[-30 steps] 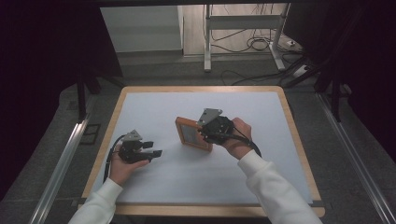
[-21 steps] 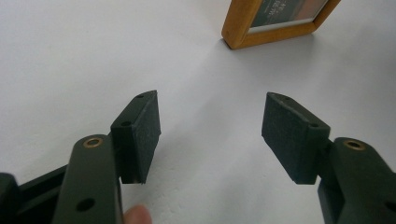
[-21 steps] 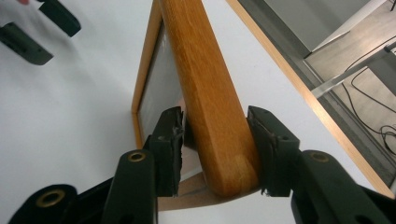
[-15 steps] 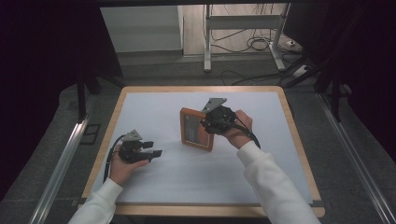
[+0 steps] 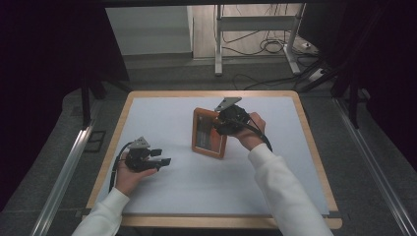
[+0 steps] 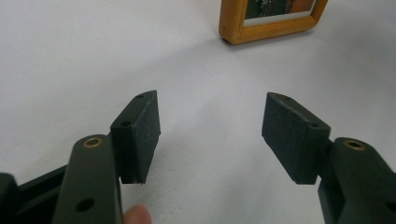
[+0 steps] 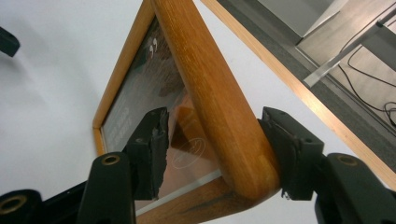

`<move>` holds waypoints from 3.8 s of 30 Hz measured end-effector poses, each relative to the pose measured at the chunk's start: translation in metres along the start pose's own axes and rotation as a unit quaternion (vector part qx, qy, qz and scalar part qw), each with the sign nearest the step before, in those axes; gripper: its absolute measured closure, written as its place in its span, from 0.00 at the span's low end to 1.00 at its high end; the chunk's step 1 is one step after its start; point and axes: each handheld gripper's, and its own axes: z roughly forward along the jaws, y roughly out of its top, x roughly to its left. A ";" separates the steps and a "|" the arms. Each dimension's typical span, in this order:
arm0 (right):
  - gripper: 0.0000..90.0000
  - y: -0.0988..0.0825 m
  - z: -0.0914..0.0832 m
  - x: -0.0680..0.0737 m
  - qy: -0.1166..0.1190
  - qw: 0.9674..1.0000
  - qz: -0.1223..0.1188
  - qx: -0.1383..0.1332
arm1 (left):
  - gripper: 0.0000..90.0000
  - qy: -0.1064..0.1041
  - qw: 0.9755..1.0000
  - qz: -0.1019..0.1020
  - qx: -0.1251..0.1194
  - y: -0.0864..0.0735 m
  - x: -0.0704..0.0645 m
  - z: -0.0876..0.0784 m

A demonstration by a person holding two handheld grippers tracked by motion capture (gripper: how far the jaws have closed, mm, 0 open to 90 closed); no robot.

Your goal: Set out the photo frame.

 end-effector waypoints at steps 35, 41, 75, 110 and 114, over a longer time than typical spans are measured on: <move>0.20 -0.060 -0.038 0.000 -0.014 0.990 0.115 -0.076 | 0.38 0.009 1.000 0.006 -0.012 0.001 -0.006 -0.003; 0.20 -0.086 -0.046 0.009 0.001 0.989 0.124 -0.087 | 0.36 0.024 0.999 0.019 -0.011 0.004 -0.018 -0.001; 0.99 -0.098 -0.013 0.072 0.100 0.992 0.054 -0.063 | 0.36 0.055 0.997 0.052 -0.017 -0.002 -0.039 -0.001; 1.00 -0.100 0.039 0.068 0.074 0.996 0.052 -0.005 | 0.35 0.051 0.997 0.055 -0.010 -0.005 -0.037 0.000; 0.99 -0.101 0.039 0.067 0.076 0.996 0.052 -0.003 | 0.35 0.051 0.997 0.055 -0.010 -0.005 -0.037 0.000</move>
